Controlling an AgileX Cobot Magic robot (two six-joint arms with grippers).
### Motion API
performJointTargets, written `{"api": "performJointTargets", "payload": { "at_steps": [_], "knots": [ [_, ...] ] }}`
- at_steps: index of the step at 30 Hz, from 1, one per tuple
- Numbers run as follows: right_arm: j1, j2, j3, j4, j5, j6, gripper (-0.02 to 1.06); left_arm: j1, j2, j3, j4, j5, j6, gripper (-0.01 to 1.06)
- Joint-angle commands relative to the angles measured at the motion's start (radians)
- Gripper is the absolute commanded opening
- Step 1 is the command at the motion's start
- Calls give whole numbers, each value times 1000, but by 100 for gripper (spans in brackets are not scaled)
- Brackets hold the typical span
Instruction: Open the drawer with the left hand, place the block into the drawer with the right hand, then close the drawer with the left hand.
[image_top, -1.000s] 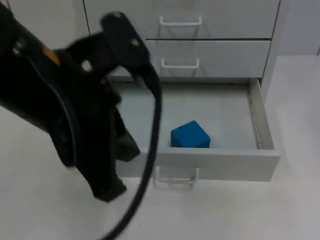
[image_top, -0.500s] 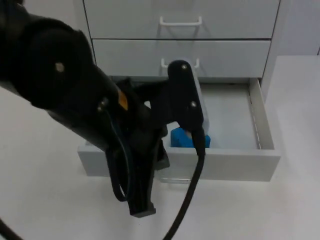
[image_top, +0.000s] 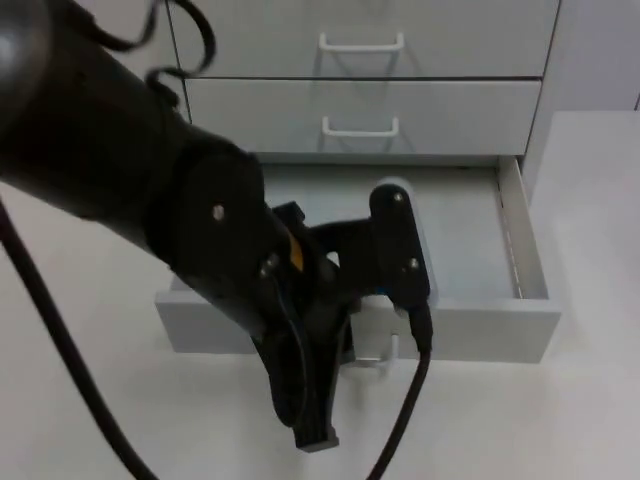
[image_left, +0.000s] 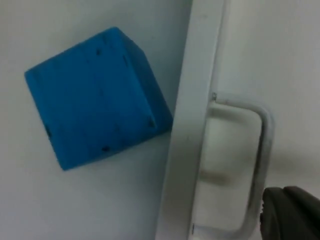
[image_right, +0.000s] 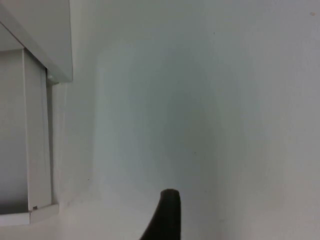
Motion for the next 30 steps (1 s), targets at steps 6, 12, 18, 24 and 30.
{"api": "performJointTargets", "payload": {
  "at_steps": [6,12,18,24,30],
  "knots": [
    [-3,-9,3,-4,-11,-9,75,-4,51,-6,3,-186,-11,0],
    [-3,-9,3,-4,-11,-9,75,-4,107,-21,3,-229,-6,0],
    [-3,-9,3,-4,-11,-9,75,-4,108,-45,-6,-303,-4,0],
    [-3,-9,3,-4,-9,-9,75,59,108,-75,-63,-353,18,0],
    [-3,-9,3,-4,-9,-9,75,136,110,-117,-81,-388,69,0]
  ]
}}
